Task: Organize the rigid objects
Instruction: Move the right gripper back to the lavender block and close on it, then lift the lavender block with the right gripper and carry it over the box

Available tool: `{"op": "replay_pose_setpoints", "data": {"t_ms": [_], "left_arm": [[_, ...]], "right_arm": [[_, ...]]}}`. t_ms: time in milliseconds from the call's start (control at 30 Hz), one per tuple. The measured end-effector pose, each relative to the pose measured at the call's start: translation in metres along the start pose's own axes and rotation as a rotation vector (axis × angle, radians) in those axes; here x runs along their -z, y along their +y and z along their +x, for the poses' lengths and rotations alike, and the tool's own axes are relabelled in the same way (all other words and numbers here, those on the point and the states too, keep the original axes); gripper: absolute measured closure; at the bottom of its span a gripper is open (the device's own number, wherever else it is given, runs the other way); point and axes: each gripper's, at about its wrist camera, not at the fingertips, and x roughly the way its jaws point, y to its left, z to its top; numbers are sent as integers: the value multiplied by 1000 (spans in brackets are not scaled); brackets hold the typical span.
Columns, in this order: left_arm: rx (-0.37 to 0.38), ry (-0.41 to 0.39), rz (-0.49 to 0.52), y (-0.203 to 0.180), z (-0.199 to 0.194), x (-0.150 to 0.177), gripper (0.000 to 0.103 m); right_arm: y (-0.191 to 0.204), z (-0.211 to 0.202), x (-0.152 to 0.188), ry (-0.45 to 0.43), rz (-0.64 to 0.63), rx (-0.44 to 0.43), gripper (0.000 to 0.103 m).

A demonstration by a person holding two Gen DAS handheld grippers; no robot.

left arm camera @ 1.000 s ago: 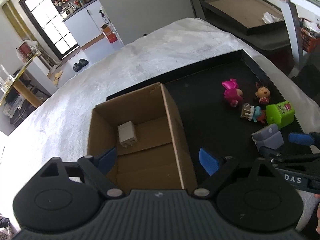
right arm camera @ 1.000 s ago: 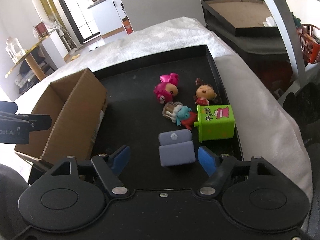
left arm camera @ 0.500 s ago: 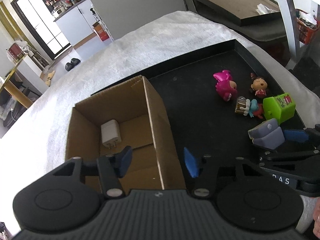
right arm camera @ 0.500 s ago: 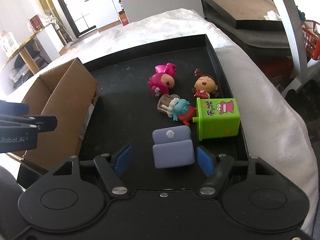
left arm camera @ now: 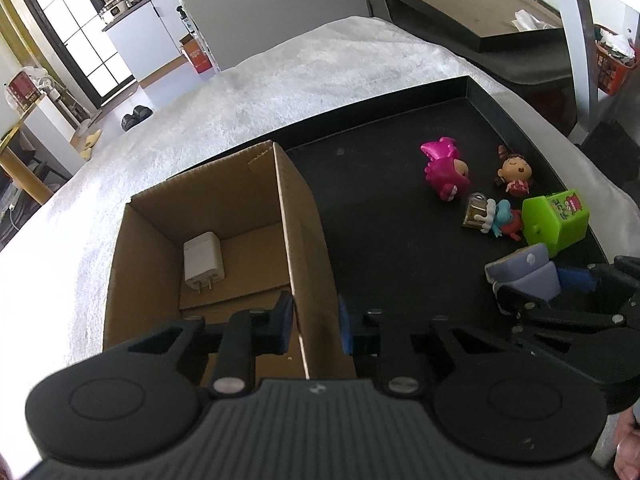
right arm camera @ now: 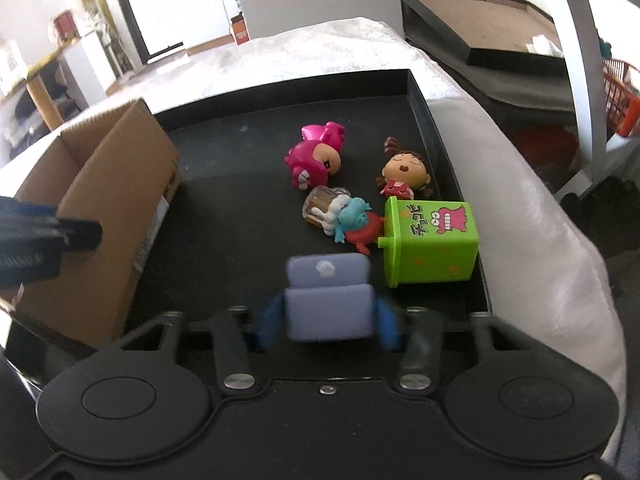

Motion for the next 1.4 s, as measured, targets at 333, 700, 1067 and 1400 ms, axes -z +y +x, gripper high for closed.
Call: {"op": "replay_pose_setpoints", "data": {"t_ms": [333,700,1067,1400], "left_arm": [[26,10,-21,6,-10,5,83],[18,15,-55,25,-27,6,73],[31,20,-132,59,-40,11,37],[22,-9,-177,93,-55,20,17]], "right_arm": [[3,-18,2,19,-11,10,60],[19,-44,-9,-25,-38,22,60],[38,-71,-27,-65,-61,16,60],[53,-87,-41,-70,-73,22,60]]}}
